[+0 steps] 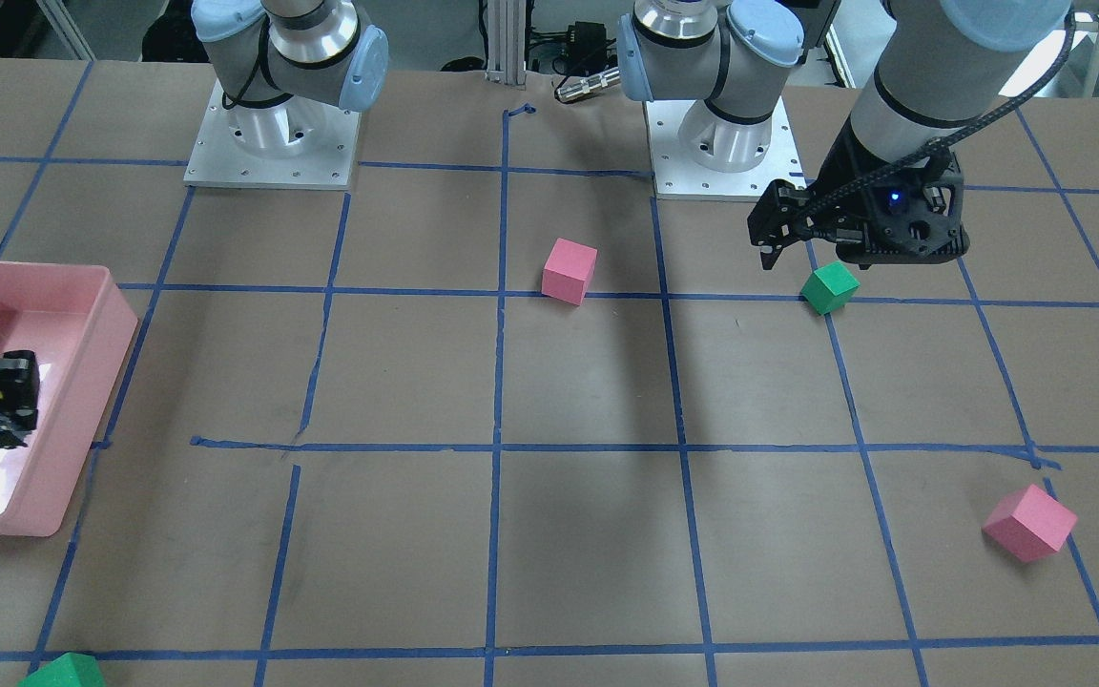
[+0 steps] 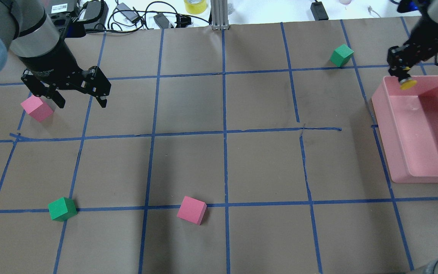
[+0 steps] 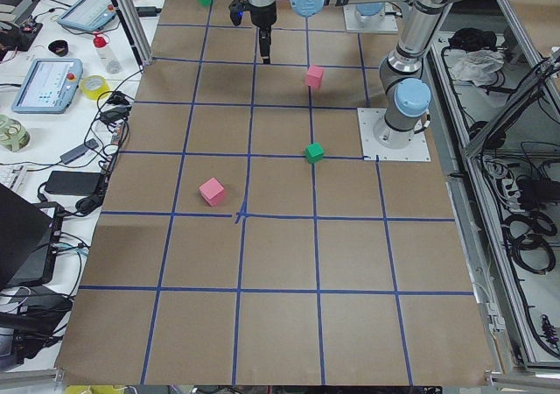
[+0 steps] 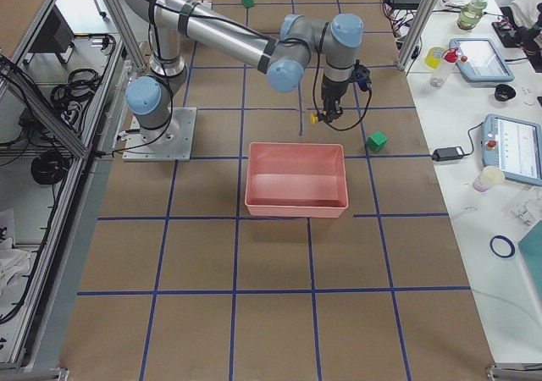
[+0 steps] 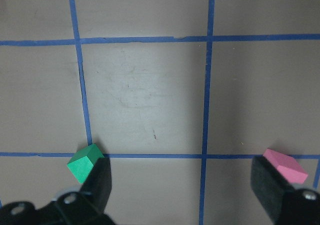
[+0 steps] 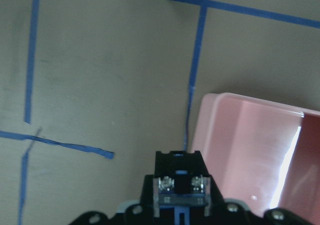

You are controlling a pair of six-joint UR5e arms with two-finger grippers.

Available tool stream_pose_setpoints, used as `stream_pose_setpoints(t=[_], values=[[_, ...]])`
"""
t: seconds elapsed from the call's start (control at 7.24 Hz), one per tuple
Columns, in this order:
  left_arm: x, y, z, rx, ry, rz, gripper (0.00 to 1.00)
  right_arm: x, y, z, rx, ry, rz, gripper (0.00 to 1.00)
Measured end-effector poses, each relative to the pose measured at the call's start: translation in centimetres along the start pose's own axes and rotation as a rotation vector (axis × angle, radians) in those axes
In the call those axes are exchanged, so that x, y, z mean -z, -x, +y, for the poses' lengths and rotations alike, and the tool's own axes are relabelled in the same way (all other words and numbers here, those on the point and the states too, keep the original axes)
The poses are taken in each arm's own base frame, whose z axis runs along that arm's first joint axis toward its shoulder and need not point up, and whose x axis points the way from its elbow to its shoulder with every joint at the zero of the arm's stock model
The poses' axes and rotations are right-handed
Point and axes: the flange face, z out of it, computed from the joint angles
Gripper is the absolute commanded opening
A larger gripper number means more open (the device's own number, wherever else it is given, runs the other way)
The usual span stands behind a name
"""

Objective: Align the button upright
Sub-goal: 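Carry the button out of the bin toward the table center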

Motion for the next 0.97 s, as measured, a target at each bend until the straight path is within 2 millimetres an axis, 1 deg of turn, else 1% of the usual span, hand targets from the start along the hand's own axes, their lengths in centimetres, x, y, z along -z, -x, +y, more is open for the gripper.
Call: stream_pose_setpoints(t=[0.14, 0.28, 0.41, 0.55, 0.69, 0.83, 0.97], values=[[0.0, 0.0, 0.0, 0.000, 0.000, 0.000, 1.00, 0.1, 6.8, -1.2, -0.046, -0.004, -0.013, 0.00], [0.0, 0.0, 0.0, 0.000, 0.000, 0.000, 1.00, -0.3, 14.0, -1.7, -0.094, -0.003, -0.035, 0.00], [0.0, 0.0, 0.0, 0.000, -0.001, 0.000, 1.00, -1.5, 20.9, -1.9, -0.131, 0.001, -0.054, 0.00], [0.1, 0.1, 0.0, 0.000, -0.004, -0.003, 1.00, -3.1, 27.1, -1.9, -0.150, -0.011, -0.068, 0.00], [0.2, 0.3, -0.1, 0.001, -0.014, -0.006, 1.00, -5.2, 32.2, -1.8, -0.163, -0.026, -0.079, 0.00], [0.4, 0.4, -0.2, 0.001, -0.025, -0.008, 1.00, -7.6, 36.0, -1.5, -0.165, -0.041, -0.084, 0.00], [0.4, 0.5, -0.3, 0.000, -0.032, -0.009, 1.00, -10.3, 38.3, -1.2, -0.159, -0.055, -0.085, 0.00]])
